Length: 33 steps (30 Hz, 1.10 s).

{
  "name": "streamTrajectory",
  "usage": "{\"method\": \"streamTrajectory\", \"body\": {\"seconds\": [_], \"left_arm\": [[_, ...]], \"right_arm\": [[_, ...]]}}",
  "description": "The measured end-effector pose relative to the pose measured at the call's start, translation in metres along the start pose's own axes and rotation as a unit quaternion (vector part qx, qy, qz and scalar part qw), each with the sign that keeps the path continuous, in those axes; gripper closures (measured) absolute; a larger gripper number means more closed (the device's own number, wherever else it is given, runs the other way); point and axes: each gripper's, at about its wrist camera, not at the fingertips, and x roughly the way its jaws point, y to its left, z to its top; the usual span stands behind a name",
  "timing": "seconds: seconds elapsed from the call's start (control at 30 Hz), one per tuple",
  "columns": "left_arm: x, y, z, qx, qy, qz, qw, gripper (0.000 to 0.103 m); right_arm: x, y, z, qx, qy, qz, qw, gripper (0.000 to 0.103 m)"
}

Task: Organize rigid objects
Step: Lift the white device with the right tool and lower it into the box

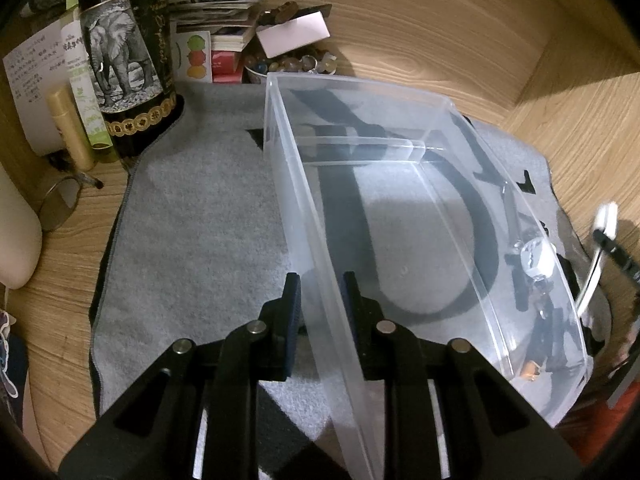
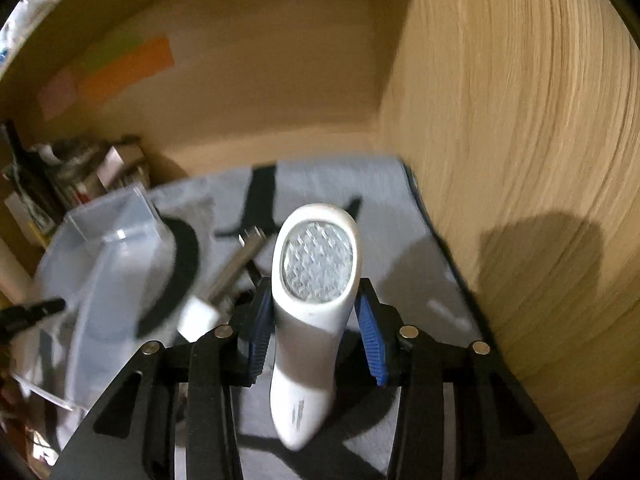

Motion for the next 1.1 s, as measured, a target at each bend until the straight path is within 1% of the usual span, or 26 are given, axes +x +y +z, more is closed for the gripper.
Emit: {"method": "streamTrajectory", "body": {"seconds": [0.13, 0.23, 0.33, 0.43, 0.5, 0.63, 0.73, 0.8, 0.9, 1.07, 1.1], "left_arm": [[0.0, -0.001, -0.001, -0.001, 0.001, -0.001, 1.0, 0.082], [0.0, 0.0, -0.001, -0.001, 0.001, -0.001, 1.0, 0.082], [0.0, 0.0, -0.001, -0.004, 0.001, -0.003, 1.0, 0.082], [-0.001, 0.001, -0.001, -0.005, 0.001, -0.003, 1.0, 0.082], [-0.001, 0.001, 0.0, -0.006, 0.001, -0.004, 1.0, 0.082], [-0.001, 0.002, 0.0, -0.006, 0.001, -0.004, 1.0, 0.082], [-0.001, 0.002, 0.001, -0.006, 0.0, -0.005, 1.0, 0.082], [0.0, 0.003, 0.001, -0.007, -0.001, -0.005, 1.0, 0.082], [0.0, 0.003, 0.001, -0.007, -0.001, -0.005, 1.0, 0.082], [0.0, 0.003, 0.001, -0.005, -0.001, -0.004, 1.0, 0.082], [0.0, 0.003, 0.001, -0.006, -0.001, -0.004, 1.0, 0.082]], "right_arm": [[-0.011, 0.016, 0.022, -0.013, -0.034, 0.027, 0.999, 0.067], [-0.02, 0.037, 0.038, -0.037, -0.068, 0.038, 0.996, 0.067], [-0.028, 0.058, 0.056, -0.049, -0.098, 0.062, 0.992, 0.067], [-0.032, 0.081, 0.066, -0.061, -0.117, 0.09, 0.987, 0.067], [-0.032, 0.098, 0.07, -0.071, -0.121, 0.109, 0.984, 0.067], [-0.018, 0.129, 0.069, -0.093, -0.1, 0.152, 0.979, 0.067], [-0.005, 0.143, 0.064, -0.105, -0.072, 0.176, 0.976, 0.067], [0.008, 0.154, 0.061, -0.112, -0.046, 0.193, 0.974, 0.067], [0.025, 0.169, 0.057, -0.129, -0.011, 0.202, 0.971, 0.067], [0.05, 0.192, 0.052, -0.165, 0.035, 0.204, 0.964, 0.067], [0.05, 0.189, 0.052, -0.17, 0.042, 0.205, 0.963, 0.067]]}}
